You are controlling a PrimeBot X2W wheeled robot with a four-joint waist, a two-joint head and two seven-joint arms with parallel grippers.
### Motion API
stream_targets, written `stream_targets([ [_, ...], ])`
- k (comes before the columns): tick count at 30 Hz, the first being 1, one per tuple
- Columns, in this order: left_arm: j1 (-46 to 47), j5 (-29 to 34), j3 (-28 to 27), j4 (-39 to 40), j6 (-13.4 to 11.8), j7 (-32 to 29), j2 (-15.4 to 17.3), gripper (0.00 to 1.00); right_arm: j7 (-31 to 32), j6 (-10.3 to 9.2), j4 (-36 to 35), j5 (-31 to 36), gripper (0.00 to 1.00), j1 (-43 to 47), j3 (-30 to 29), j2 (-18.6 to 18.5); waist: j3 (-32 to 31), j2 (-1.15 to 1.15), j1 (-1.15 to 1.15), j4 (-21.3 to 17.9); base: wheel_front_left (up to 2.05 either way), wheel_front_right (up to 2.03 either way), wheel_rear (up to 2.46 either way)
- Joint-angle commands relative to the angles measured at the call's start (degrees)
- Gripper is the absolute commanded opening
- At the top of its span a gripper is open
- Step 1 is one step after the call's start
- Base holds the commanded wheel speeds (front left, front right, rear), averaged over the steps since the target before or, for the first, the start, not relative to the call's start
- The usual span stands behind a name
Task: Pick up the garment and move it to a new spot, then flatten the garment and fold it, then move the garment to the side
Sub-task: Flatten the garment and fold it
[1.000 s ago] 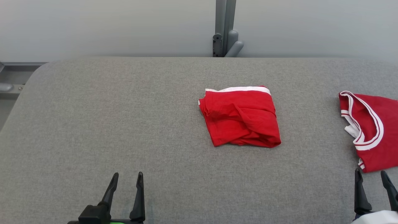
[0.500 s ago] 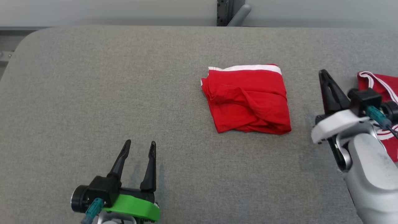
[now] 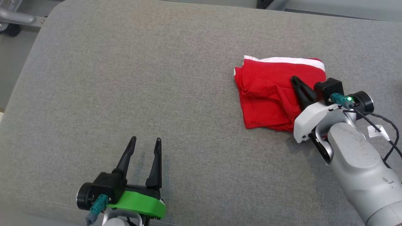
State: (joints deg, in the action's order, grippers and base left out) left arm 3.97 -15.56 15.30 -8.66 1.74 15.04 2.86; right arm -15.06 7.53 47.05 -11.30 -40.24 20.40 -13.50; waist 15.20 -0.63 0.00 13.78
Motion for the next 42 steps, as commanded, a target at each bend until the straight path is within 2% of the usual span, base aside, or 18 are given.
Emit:
stream_targets([
  [1,0.1,-0.7,0.2,0.1,-0.3,0.1,0.1,1.00,-0.1,-0.10,0.6,-0.8,0.00,-0.2,1.1,0.0,0.1,0.63,0.00,0.7,0.00,0.00,0.00],
  [12,-1.0,-0.7,-0.4,0.3,-1.1,0.2,0.1,1.00,-0.1,-0.09,-1.8,-5.9,0.00,4.9,12.8,-0.3,-1.3,0.63,0.00,0.4,0.00,0.00,0.00],
  [18,-1.2,-0.8,-0.7,0.3,-1.2,0.1,0.1,1.00,-0.1,-0.10,-2.7,-8.3,0.00,6.2,16.8,0.3,-1.8,0.63,0.00,0.0,0.00,0.00,0.00],
  [27,-3.1,-0.5,-1.6,0.1,-1.6,0.1,0.1,1.00,-0.1,-0.10,-4.5,-11.0,0.00,8.8,19.6,1.3,-4.4,0.63,0.00,-1.5,0.00,0.00,0.00],
  [31,-4.7,-0.3,-2.6,0.4,-1.8,0.2,0.1,1.00,-0.1,-0.10,-11.2,-10.2,0.00,11.4,13.6,0.7,-6.8,0.63,0.00,-2.6,0.00,0.00,0.00],
  [32,-5.2,-0.2,-3.1,0.5,-1.9,0.1,0.1,1.00,-0.1,-0.10,-13.5,-9.4,0.07,12.8,11.1,0.5,-7.6,0.63,0.00,-2.9,0.00,0.00,0.00],
  [34,-6.3,0.0,-3.9,0.8,-2.1,0.1,0.1,1.00,-0.1,-0.09,-18.8,-7.2,0.75,16.4,5.6,0.6,-9.0,0.63,0.00,-3.6,0.00,0.00,0.00],
  [35,-7.4,0.3,-4.9,0.9,-1.9,0.1,0.1,1.00,-0.1,-0.10,-23.9,-5.0,1.00,20.5,0.0,0.8,-10.3,0.63,0.00,-4.2,0.00,0.00,0.00],
  [42,-10.3,1.5,-7.9,1.5,-1.4,0.1,0.1,1.00,-0.1,-0.09,-37.4,1.3,1.00,34.9,-17.3,2.9,-13.6,0.63,0.00,-6.4,0.00,0.00,0.00],
])
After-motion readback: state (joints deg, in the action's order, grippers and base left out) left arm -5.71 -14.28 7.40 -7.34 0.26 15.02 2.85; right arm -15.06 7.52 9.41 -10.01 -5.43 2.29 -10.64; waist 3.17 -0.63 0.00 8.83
